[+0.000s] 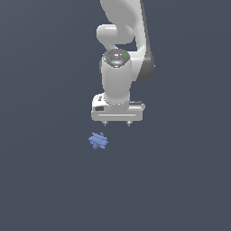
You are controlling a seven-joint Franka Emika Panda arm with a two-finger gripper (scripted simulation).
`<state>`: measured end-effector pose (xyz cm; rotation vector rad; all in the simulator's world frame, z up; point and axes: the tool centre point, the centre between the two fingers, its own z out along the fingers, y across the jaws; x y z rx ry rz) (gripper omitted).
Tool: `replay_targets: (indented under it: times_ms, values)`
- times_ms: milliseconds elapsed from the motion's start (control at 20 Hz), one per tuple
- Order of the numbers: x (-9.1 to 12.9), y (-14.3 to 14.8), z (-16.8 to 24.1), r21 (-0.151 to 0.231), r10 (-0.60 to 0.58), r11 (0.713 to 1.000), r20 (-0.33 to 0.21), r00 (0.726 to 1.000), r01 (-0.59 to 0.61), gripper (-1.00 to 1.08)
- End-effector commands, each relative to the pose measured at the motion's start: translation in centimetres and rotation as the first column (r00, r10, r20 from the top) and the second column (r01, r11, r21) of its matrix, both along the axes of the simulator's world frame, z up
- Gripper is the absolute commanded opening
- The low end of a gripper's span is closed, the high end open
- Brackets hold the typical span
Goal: Pick up the object and move it to a goal position.
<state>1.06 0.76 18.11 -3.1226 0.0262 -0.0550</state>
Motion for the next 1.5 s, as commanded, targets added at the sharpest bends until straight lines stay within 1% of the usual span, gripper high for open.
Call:
replay_targets:
  times_ms: [0, 500, 850, 1200, 1450]
  values:
    - [0.0, 0.0, 0.0, 0.0, 0.0, 1.0, 0.0, 1.0, 0.0, 1.0]
    - [-0.2, 0.1, 1.8, 0.011, -0.002, 1.0, 0.017, 1.0, 0.002, 1.0]
    - [-0.2, 0.0, 1.6, 0.012, -0.02, 1.0, 0.015, 1.0, 0.02, 1.0]
    - [0.0, -0.6, 0.9, 0.018, -0.108, 0.994, 0.008, 0.994, 0.108, 1.0]
    - [0.2, -1.3, 0.1, 0.023, -0.213, 0.977, -0.002, 0.977, 0.213, 1.0]
